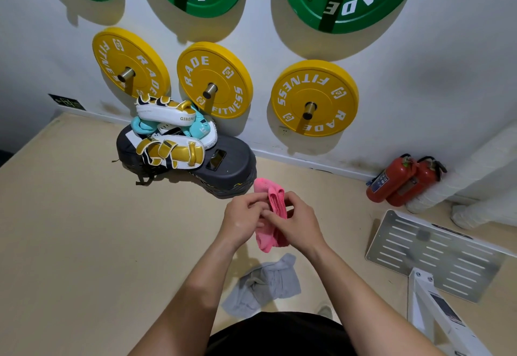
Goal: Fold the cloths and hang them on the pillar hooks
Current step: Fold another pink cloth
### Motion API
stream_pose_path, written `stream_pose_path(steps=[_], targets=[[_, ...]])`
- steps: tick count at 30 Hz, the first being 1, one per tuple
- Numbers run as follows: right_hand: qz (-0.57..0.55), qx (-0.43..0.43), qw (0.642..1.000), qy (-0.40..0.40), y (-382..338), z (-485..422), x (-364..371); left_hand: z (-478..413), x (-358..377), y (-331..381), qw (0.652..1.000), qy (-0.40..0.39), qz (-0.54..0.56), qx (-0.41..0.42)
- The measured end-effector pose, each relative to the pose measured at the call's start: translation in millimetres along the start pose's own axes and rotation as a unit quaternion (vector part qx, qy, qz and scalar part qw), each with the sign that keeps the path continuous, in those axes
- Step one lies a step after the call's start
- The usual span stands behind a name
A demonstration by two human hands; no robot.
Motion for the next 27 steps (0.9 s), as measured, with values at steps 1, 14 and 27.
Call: stream_pose_path(steps=[1, 14, 27], targets=[[0.006, -0.004, 1.000, 0.000, 1.1, -2.1, -2.8, -0.1, 2.7, 0.3, 1.000, -0.017, 0.012, -0.006], [-0.158, 0.053, 0.985, -0.053, 14.0, -2.8, -56.3, -8.1, 14.1, -29.2, 0.993, -0.059, 0.087, -0.050], [0.066, 0.172, 0.954, 0.237, 119.1, -5.1, -179.5, -53.8, 159.8, 62.7, 0.942, 0.051, -0.292, 0.157]])
Point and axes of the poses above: each hand's wrist, its own z-axis away from the middle knuckle, its own x-axis out of the palm, y = z × x, the point moved 10 cm from there along -z, towards the middle knuckle, and after that the axes turned 3 degrees about x, right-handed, at the moved point
